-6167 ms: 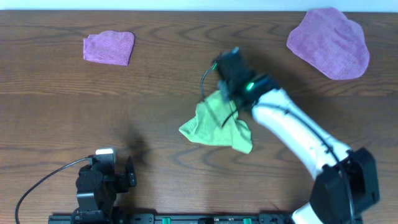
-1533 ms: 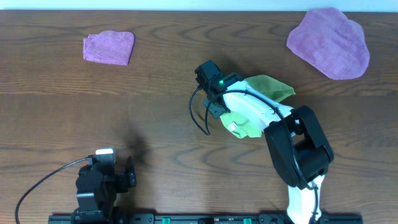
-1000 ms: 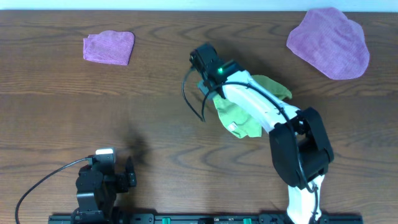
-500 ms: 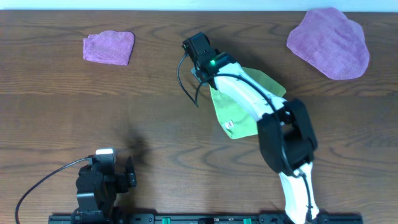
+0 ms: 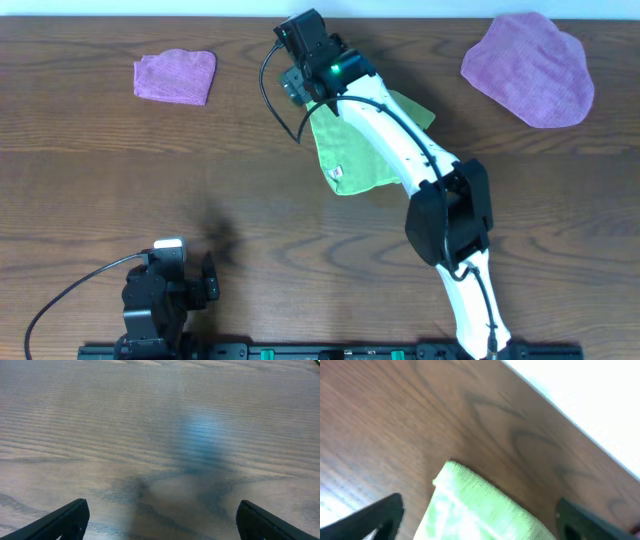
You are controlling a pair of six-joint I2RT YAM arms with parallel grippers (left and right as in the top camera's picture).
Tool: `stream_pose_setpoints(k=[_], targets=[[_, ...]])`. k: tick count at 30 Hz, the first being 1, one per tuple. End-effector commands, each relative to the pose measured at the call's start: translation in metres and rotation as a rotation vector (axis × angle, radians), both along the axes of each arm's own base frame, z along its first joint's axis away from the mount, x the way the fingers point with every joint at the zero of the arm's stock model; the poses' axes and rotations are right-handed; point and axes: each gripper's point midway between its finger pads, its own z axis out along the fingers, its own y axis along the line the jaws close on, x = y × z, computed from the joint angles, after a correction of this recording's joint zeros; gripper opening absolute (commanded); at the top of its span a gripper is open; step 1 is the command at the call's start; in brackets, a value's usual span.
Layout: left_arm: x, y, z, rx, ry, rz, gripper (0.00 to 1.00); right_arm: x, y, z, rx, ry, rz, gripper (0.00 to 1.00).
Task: Fold the cloth
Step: 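Lay the green cloth flat and release it with the right gripper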
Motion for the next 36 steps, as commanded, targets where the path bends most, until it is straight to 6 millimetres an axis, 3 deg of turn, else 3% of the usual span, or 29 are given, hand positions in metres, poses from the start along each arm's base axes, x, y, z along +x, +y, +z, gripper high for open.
stream_pose_setpoints(k=[1, 5, 9, 12, 13, 15, 21, 27, 36], targets=[[-0.007, 0.003, -0.021, 0.02, 0.068, 0.006, 0.95, -0.005, -0.012, -0.003, -0.038, 0.02, -0.073, 0.99], [-0.007, 0.003, -0.021, 0.02, 0.068, 0.006, 0.95, -0.024, -0.051, -0.014, -0.194, 0.078, -0.192, 0.99], [-0.007, 0.003, -0.021, 0.02, 0.068, 0.006, 0.95, -0.043, -0.064, -0.025, -0.21, 0.175, -0.236, 0.96], [-0.007, 0.003, -0.021, 0.02, 0.068, 0.006, 0.95, -0.06, -0.064, -0.037, -0.16, 0.287, -0.239, 0.82], [-0.007, 0.003, -0.021, 0.02, 0.068, 0.006, 0.95, -0.064, -0.065, -0.041, -0.142, 0.312, -0.25, 0.47], [-0.007, 0.003, -0.021, 0.02, 0.068, 0.006, 0.95, -0.069, -0.07, -0.047, -0.112, 0.353, -0.293, 0.02], [-0.007, 0.003, -0.021, 0.02, 0.068, 0.006, 0.95, -0.082, -0.088, -0.061, -0.133, 0.43, -0.343, 0.02], [-0.007, 0.003, -0.021, 0.02, 0.068, 0.006, 0.95, -0.099, -0.077, -0.09, -0.09, 0.524, -0.304, 0.02], [-0.007, 0.003, -0.021, 0.02, 0.068, 0.006, 0.95, -0.133, -0.059, -0.102, -0.089, 0.642, -0.253, 0.02]])
